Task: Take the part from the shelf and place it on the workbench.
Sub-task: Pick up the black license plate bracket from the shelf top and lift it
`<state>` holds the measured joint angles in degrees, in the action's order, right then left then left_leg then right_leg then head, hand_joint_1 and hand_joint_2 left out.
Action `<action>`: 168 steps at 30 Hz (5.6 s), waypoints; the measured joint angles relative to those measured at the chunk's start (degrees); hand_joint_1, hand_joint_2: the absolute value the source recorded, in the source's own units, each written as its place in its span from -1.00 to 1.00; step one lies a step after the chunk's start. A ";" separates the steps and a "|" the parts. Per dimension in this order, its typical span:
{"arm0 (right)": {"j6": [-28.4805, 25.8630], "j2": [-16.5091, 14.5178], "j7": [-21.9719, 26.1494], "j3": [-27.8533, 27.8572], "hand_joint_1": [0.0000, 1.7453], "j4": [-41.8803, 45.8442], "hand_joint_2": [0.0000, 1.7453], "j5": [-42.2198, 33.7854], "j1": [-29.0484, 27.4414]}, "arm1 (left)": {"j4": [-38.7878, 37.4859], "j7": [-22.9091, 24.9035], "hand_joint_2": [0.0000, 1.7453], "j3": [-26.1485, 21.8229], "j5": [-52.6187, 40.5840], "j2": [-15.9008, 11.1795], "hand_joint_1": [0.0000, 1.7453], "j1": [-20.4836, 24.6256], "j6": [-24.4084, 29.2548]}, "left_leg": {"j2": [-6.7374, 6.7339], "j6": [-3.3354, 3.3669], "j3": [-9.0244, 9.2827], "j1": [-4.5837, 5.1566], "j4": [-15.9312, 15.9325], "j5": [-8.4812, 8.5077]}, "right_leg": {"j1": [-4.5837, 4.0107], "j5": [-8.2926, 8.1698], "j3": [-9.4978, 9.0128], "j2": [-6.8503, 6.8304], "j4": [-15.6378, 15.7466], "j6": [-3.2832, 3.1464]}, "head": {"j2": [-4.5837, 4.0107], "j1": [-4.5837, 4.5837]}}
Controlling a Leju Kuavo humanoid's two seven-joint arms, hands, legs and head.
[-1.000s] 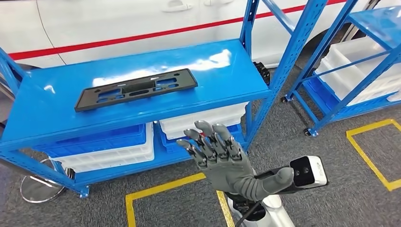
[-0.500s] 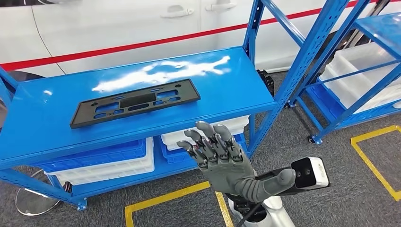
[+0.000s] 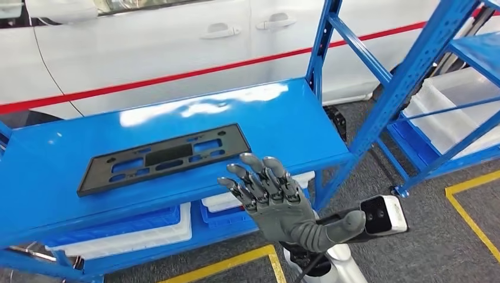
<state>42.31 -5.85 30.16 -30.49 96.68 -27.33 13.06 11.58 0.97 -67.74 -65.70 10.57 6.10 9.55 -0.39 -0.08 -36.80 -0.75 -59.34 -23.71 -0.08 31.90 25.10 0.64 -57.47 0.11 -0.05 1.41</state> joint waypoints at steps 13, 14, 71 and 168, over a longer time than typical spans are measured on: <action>-0.03 0.29 -0.02 -0.15 -1.00 0.06 -1.00 -0.19 0.31 | 0.00 -0.08 -1.00 -0.27 -0.02 -0.08 -1.00 0.40 -0.10 | 1.07 1.07 9.38 0.21 0.87 -7.28 | 0.00 -6.22 12.38 -0.65 -3.68 0.18 | 0.01 -0.26; -0.04 0.31 -0.02 -0.17 -1.00 0.04 -1.00 -0.23 0.33 | -0.01 -0.08 -1.00 -0.28 -0.02 -0.07 -1.00 0.45 -0.11 | 1.11 0.70 10.12 0.29 0.90 -7.54 | -0.15 -7.19 12.06 -0.62 -2.72 -0.23 | 0.01 -0.33; -1.71 0.72 1.01 -0.73 -1.00 -1.93 -1.00 4.45 -2.54 | -0.03 1.93 -1.00 -0.37 -1.55 0.11 -1.00 0.38 1.93 | 3.68 1.28 4.00 -0.10 1.81 -1.85 | 1.38 0.08 13.41 -0.56 -13.48 0.98 | 0.01 -0.49; -67.26 7.92 -18.57 -4.43 -1.00 -1.43 1.00 83.93 -16.20 | -0.02 1.43 -1.00 -0.21 -2.73 -1.00 -1.00 0.35 0.65 | 0.83 -0.11 5.06 0.56 1.90 -3.01 | 0.68 -4.54 8.02 -0.42 -1.50 -0.47 | 0.00 -0.47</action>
<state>-24.94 2.07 11.59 -34.91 95.25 56.61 -3.14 11.56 2.40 -67.95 -68.43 9.57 6.45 10.20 0.44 -0.19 -31.74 -0.18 -57.44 -26.71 0.59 27.37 33.12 0.22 -58.97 -0.36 -0.05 0.94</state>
